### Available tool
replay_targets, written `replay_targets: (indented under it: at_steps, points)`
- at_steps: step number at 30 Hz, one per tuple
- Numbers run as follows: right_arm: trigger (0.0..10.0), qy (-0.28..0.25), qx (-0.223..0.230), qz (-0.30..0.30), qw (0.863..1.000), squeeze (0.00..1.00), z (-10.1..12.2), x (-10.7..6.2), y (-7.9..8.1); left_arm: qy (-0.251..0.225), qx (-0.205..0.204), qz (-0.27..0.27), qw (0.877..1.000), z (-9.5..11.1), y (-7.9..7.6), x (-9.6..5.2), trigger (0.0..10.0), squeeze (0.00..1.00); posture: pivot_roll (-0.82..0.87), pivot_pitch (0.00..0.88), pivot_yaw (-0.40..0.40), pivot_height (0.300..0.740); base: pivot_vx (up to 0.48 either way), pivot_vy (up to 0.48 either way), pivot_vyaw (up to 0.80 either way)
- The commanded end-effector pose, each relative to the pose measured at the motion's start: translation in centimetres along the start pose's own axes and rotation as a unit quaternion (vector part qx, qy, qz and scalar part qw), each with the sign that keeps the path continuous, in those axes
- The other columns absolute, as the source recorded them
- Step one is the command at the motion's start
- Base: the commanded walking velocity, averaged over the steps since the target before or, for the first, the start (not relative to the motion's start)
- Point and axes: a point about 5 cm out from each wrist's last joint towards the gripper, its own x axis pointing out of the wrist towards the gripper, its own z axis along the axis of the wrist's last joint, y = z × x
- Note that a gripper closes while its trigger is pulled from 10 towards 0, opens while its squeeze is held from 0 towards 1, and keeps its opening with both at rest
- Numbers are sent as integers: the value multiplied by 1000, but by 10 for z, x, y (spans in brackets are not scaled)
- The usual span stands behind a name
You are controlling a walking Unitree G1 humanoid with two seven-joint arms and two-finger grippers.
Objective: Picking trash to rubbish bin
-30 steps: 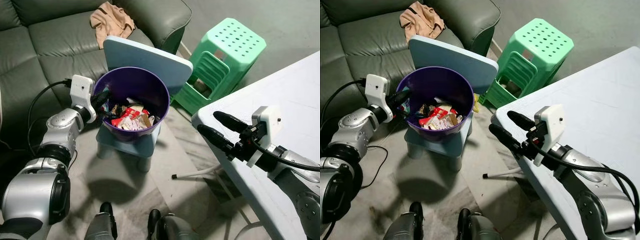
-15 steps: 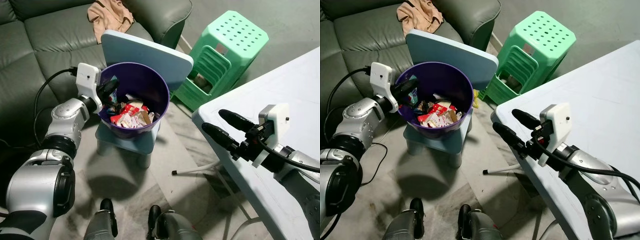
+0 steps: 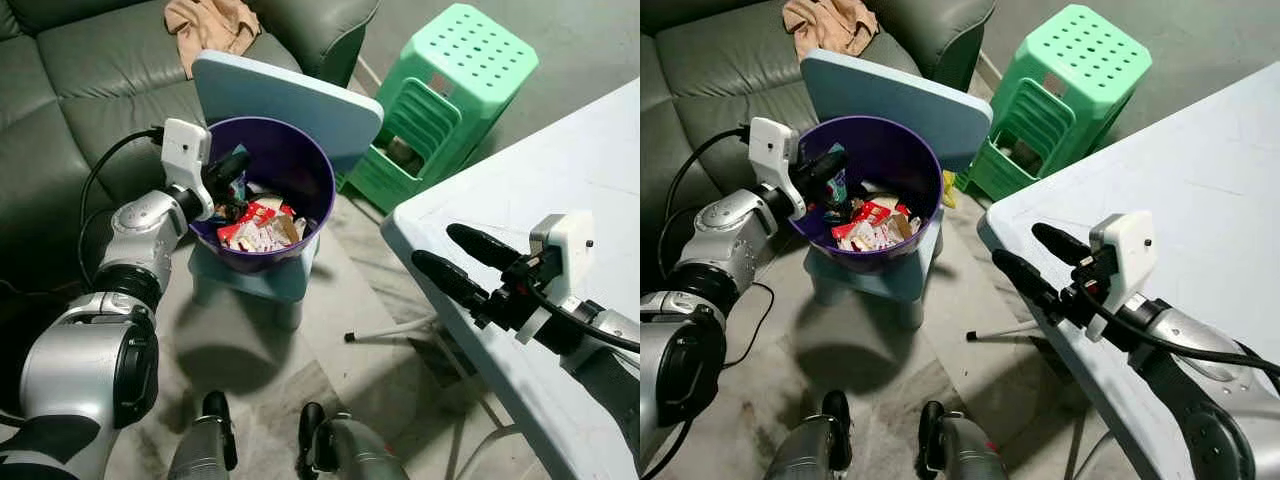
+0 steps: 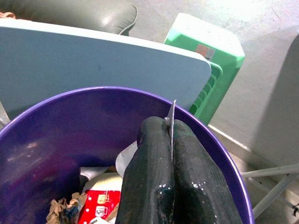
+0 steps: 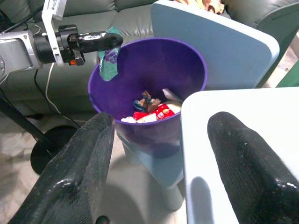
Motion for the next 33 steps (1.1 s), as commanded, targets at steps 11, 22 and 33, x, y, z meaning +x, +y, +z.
replay_targets:
  at_steps: [11,22,33]
  points:
    - [10000,-4,-2,-4,1000,0,6,-8,0,7,-15,-15,1000,-3,-5,3,10000,1000,-208,400,-174,740,0,0,0]
    - [10000,-5,-3,-3,1000,0,8,-9,-1,3,-14,-15,1000,0,-5,4,10000,1000,-209,394,-176,740,0,0,0]
    - [10000,-7,-1,-4,1000,0,8,-8,-1,-1,-7,-9,1000,6,1,2,10000,1000,-189,396,-172,740,0,0,0]
